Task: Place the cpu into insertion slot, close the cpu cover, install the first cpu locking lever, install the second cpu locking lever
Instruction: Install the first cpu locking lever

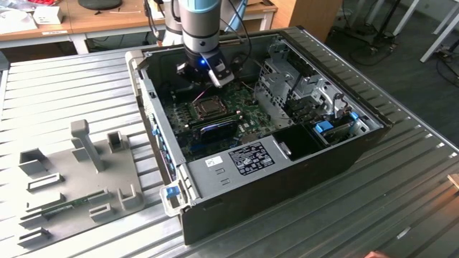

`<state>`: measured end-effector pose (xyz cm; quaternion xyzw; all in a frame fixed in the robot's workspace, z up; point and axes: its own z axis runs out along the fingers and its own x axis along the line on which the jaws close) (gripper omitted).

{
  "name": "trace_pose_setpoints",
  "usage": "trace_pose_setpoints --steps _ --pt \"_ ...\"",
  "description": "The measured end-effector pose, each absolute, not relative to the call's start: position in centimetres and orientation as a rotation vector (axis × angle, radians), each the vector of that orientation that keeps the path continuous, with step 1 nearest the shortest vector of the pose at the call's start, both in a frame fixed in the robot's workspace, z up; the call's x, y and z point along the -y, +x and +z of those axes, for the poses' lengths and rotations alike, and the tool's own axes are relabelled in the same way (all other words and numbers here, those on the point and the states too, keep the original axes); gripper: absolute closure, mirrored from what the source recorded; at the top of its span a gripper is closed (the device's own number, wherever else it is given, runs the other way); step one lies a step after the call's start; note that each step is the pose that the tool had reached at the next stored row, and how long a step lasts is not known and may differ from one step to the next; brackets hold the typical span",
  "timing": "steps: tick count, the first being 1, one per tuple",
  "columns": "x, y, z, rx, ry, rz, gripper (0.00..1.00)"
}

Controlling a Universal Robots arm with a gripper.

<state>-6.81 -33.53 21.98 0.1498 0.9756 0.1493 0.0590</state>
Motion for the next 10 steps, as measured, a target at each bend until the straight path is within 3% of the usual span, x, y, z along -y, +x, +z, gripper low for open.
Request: trace_pose_setpoints --steps 10 --pt "33.54 -6.72 21.66 -2.955 0.454 0.456 0.9"
